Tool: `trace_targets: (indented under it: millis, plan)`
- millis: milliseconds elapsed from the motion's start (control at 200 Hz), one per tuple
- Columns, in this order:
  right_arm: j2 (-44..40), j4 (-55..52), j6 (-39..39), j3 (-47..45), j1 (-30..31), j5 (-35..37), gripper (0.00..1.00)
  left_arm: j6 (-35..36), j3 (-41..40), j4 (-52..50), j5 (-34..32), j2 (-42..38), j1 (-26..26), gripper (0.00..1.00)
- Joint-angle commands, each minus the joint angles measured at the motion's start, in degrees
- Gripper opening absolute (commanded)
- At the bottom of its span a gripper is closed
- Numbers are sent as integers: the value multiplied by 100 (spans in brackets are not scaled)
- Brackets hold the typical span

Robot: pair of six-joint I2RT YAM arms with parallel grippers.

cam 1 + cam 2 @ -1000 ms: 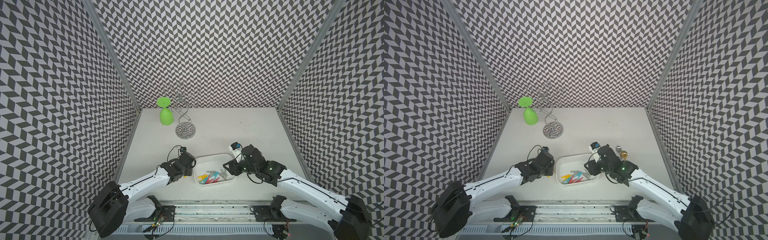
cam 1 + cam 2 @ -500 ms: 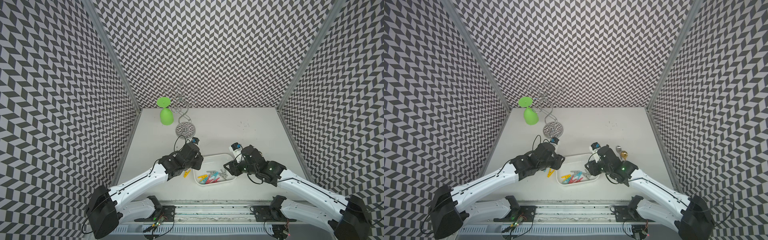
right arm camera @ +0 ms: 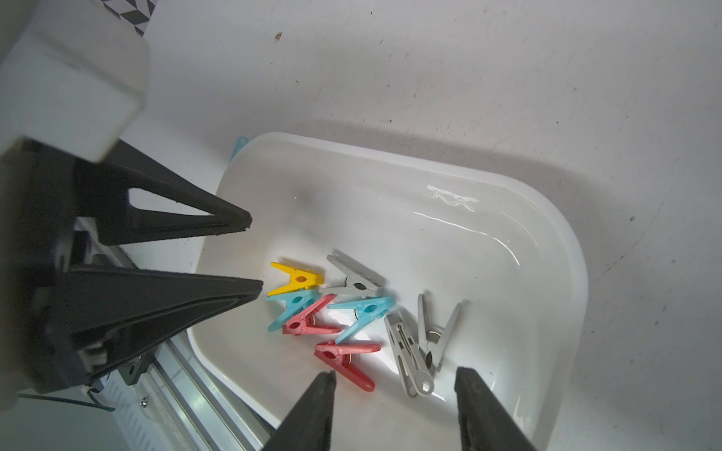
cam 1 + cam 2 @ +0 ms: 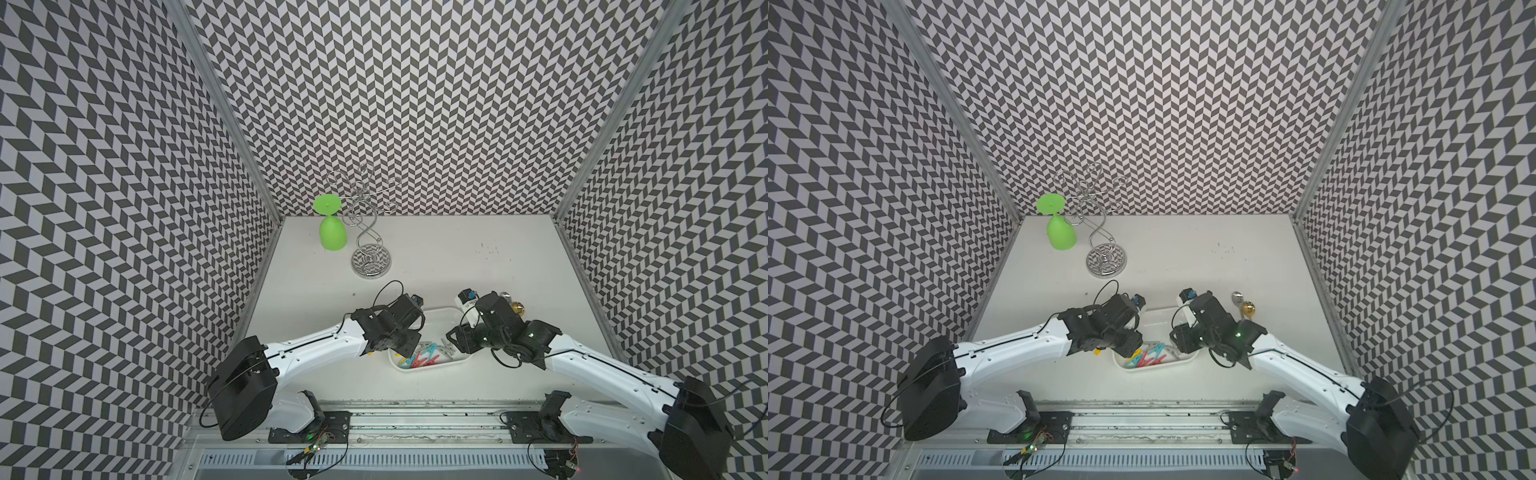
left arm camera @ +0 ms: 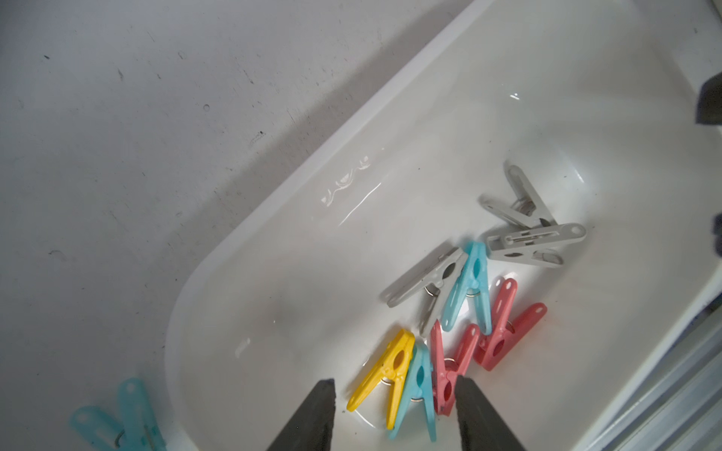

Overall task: Take the clothespins out of the storage box
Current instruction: Pick up the clothespin from the storage box.

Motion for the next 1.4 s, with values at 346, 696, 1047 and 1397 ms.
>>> trace_targets:
  millis: [346,696,1047,1397]
  plan:
    - [35,191,32,-16,28,350,52,645,-121,805,-159,606,-40,40]
    - [279,241,38,-16,22,427,52,875,-192,1060,-216,1225,-49,41]
    - [99,425,-50,-85,-13,290,52,1065,-47,1420,-153,1685,-49,38]
    - [160,330,-5,-35,-37,449,50,1078,-183,1502,204,1228,-114,3]
